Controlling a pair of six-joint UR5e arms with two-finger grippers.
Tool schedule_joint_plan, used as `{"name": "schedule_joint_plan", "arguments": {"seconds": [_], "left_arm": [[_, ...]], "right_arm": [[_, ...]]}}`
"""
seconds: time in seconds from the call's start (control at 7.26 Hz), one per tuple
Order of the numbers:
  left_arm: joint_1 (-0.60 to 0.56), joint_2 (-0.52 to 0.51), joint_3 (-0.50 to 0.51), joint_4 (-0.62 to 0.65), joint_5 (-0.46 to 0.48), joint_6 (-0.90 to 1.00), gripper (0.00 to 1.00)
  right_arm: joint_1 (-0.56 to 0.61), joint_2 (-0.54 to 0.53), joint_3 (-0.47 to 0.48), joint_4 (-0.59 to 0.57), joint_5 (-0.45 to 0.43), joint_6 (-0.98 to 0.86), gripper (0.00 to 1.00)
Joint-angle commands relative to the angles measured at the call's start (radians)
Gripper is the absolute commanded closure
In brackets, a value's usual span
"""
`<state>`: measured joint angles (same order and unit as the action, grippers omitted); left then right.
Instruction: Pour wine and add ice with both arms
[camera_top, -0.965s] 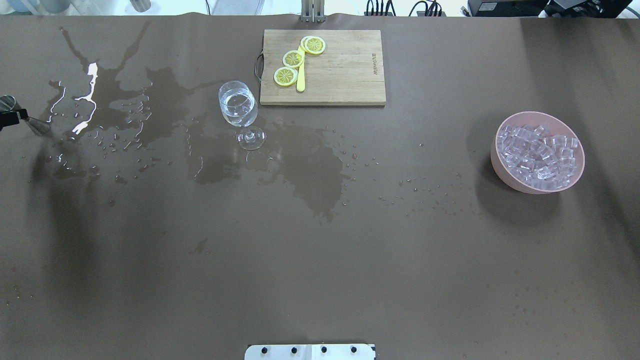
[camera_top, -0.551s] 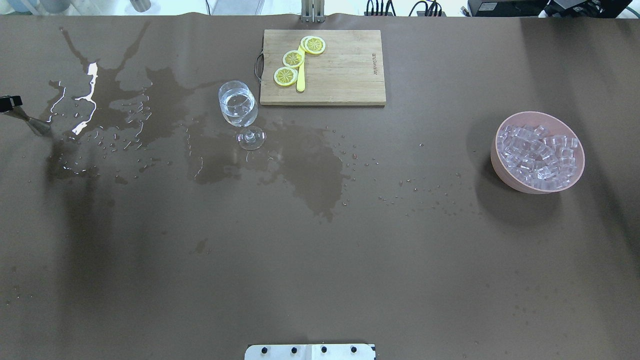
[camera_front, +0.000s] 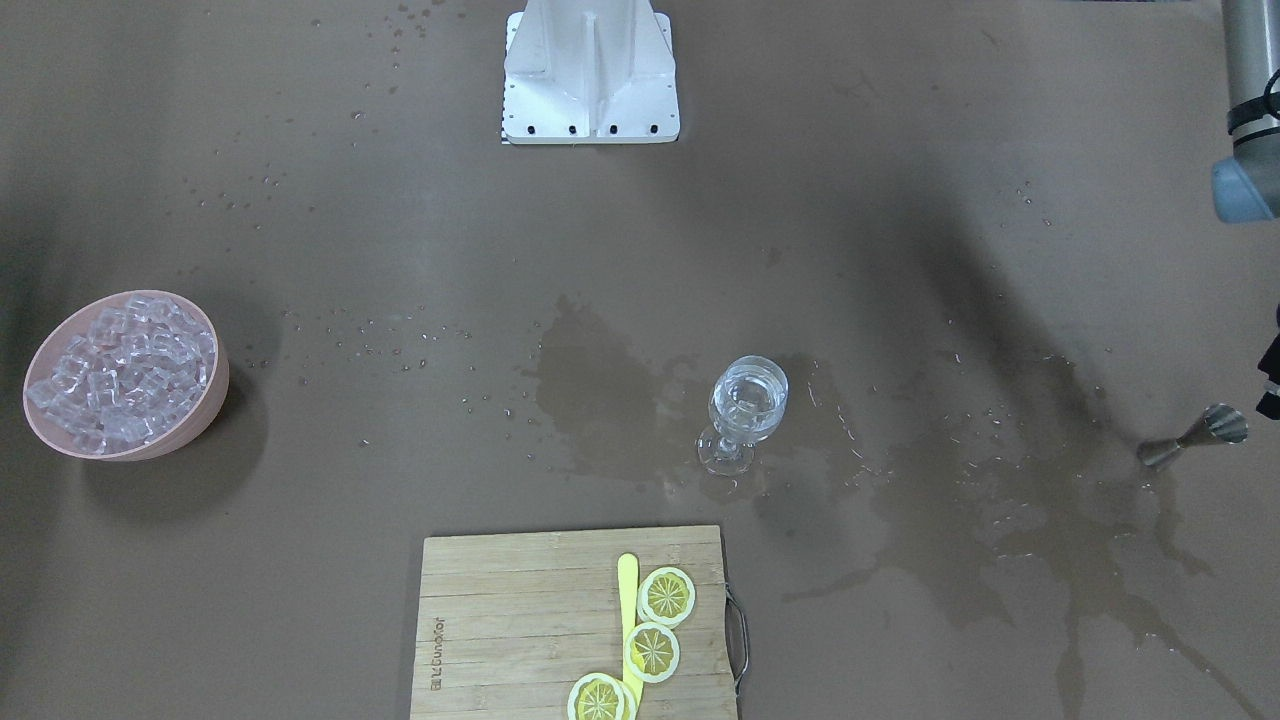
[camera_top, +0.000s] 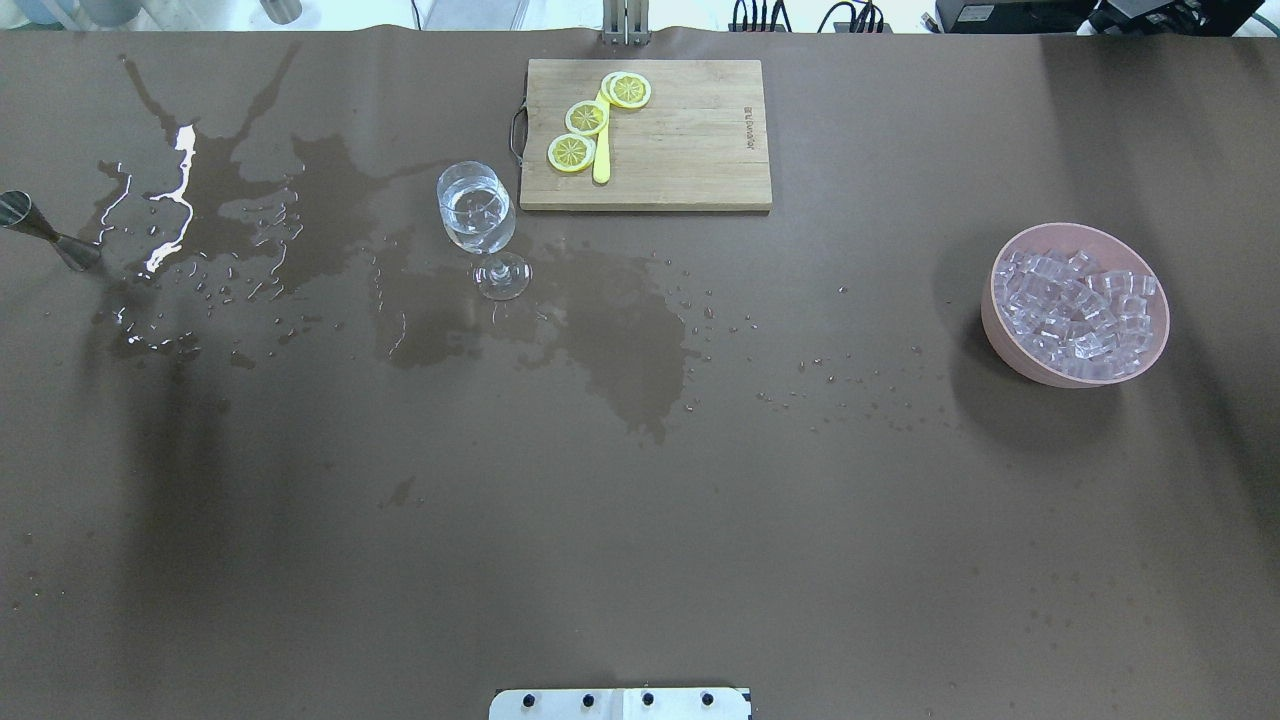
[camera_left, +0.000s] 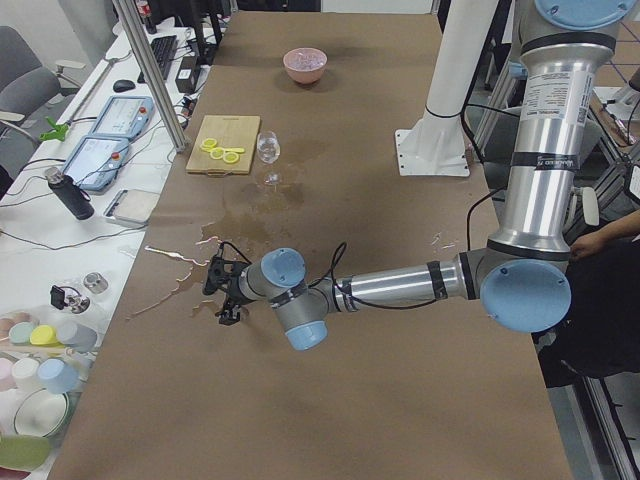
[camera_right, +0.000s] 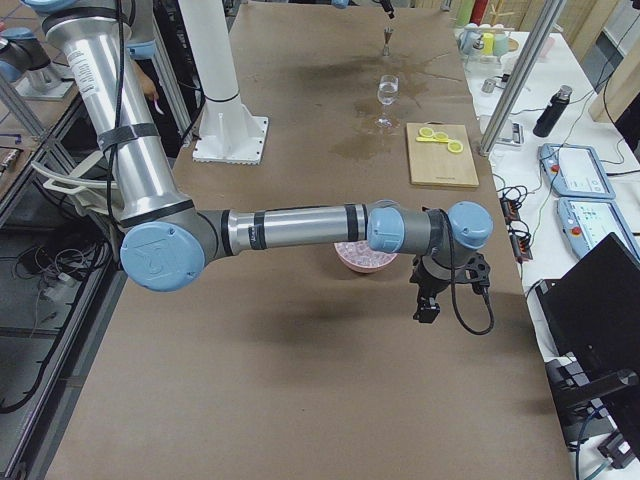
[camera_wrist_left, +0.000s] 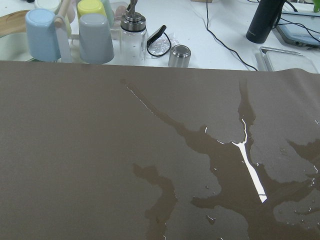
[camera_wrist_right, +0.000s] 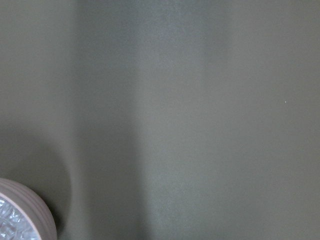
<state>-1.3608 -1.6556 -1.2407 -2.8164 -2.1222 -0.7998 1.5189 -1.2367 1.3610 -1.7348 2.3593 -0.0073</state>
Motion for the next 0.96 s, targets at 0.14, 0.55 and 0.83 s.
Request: {"name": "schedule_joint_plan", "arguments": {"seconds": [0.14,0.55,0.83], "left_arm": [[-0.170,-0.001,-0.069,0.277,-0.224,0.091,0.04],[-0.248,-0.003,-0.128,0.690,-0.233,0.360,0.03],[-0.271,0.039,-0.396,1.274,0.005,0.760,0.03]], "right_arm": [[-0.002,0.006,0.000,-0.003,-0.002,0.003,0.00],[-0.003,0.010,0.001,-0.003,-0.002,0.006,0.00],[-0.002,0.008,0.006,-0.003,0.000,0.004,0.00]]}}
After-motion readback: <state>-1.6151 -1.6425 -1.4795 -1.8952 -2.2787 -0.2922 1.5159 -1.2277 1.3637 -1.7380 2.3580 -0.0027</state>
